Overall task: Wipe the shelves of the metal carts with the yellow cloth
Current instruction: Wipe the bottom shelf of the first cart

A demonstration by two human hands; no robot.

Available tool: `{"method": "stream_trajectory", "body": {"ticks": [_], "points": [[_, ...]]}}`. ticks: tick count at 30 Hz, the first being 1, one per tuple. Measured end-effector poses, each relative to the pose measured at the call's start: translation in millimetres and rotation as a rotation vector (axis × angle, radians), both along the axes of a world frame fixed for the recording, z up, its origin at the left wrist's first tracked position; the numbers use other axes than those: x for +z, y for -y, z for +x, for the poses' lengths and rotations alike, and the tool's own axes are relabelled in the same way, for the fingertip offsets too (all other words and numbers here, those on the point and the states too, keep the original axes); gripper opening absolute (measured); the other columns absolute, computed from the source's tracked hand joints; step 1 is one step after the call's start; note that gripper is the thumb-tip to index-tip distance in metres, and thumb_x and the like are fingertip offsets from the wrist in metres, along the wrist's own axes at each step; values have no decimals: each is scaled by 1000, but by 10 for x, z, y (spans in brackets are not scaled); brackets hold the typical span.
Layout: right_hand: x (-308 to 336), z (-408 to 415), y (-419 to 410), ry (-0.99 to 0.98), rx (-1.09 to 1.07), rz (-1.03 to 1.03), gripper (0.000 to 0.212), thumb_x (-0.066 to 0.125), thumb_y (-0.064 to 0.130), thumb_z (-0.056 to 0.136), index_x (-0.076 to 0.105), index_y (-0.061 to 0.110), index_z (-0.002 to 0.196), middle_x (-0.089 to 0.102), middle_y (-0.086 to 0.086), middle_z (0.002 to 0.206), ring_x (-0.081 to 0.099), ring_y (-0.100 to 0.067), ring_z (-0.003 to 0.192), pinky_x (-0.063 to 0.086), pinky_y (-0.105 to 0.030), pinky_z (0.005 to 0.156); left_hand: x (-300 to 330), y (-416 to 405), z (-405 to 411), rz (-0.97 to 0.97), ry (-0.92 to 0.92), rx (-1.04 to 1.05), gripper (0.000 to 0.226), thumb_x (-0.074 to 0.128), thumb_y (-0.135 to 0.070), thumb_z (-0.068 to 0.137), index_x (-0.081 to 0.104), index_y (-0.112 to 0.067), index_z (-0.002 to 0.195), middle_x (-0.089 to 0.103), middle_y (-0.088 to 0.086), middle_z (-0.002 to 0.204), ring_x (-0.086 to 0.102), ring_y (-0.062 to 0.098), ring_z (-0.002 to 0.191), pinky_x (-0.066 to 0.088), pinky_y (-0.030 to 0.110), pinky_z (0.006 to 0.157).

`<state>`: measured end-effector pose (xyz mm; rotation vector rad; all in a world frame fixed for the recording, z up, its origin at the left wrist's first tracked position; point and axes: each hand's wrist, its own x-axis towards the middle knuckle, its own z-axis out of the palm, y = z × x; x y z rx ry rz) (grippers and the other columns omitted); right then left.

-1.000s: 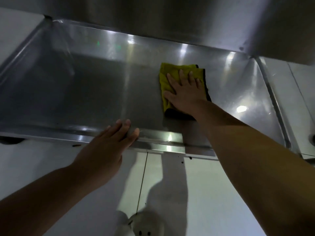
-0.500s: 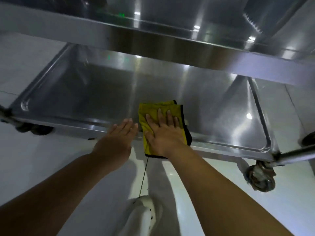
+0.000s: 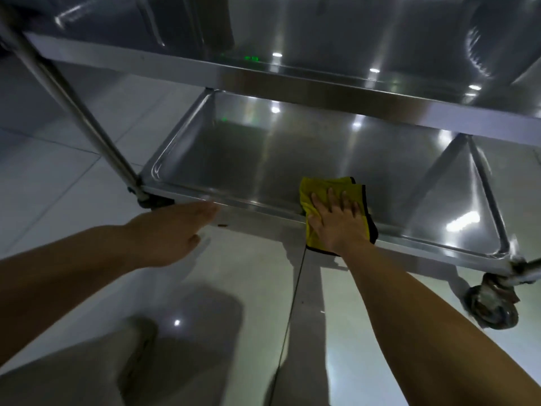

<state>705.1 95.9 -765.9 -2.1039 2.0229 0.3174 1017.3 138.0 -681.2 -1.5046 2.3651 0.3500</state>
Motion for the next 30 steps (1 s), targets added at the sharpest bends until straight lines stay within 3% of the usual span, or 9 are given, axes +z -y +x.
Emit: {"method": "stream_trajectory", "body": {"ticks": [7,9,11,14,16,18,21,25,30], "points": [[-159,40,58,-45,-8,-50,91,-22,63,65,-6,40,151,-5,-2,162,-2,-30,148,2,-45,117,-711,634,-70,-100,-95,-203,70,37,-22,99,-23,-11,134,-22,2,147,-6,13,143,1,27,115],[-183,21,62,-49,-11,-33,88,-21,63,66,-8,41,150,-6,-1,162,-4,-29,148,0,-44,117,-910,776,-109,-160,-150,-334,67,42,-20,90,7,-3,145,19,14,153,29,25,139,18,32,115],[-231,54,61,-76,-6,-77,83,-18,64,74,1,40,151,5,-4,162,6,-33,148,8,-46,117,-1099,893,-60,-155,-208,-402,62,39,-24,82,39,-4,140,48,14,140,47,25,128,17,27,113],[-348,257,84,-109,-6,-231,70,-2,58,97,43,30,143,47,-15,144,47,-43,128,39,-56,100,-1236,1139,49,-180,-288,-466,57,38,-24,83,45,-13,139,49,4,141,38,15,129,10,23,114],[-400,436,161,-95,-11,-234,68,1,55,98,47,29,141,52,-15,139,51,-43,124,44,-56,95,-1254,1417,123,-221,-312,-562,54,40,-29,84,48,-18,137,50,-3,140,38,15,128,14,27,112],[-343,624,294,-70,-20,-208,73,-7,60,93,36,33,146,42,-13,148,41,-42,133,37,-55,102,-1301,1661,209,-233,-278,-615,63,42,-40,83,37,-25,144,34,-13,150,32,15,133,7,27,112],[-323,709,608,-9,-60,-100,82,-15,76,74,-3,46,149,-2,0,162,-1,-31,148,5,-48,117,-1411,1774,273,-224,-291,-626,74,42,-47,81,19,-33,150,5,-19,157,9,8,145,3,31,113],[-358,693,1190,-7,-123,-123,69,8,73,87,-6,47,148,-10,3,161,-11,-27,148,-4,-45,117,-1451,1759,318,-280,-304,-666,69,43,-47,78,35,-27,144,37,-10,147,30,16,135,7,33,111],[-316,558,1872,-9,-215,-92,64,20,66,94,-7,45,149,-12,0,161,-13,-31,147,-8,-49,116,-1478,1747,326,-300,-361,-629,62,41,-42,81,43,-26,141,41,-6,147,34,18,133,13,39,111]]}}
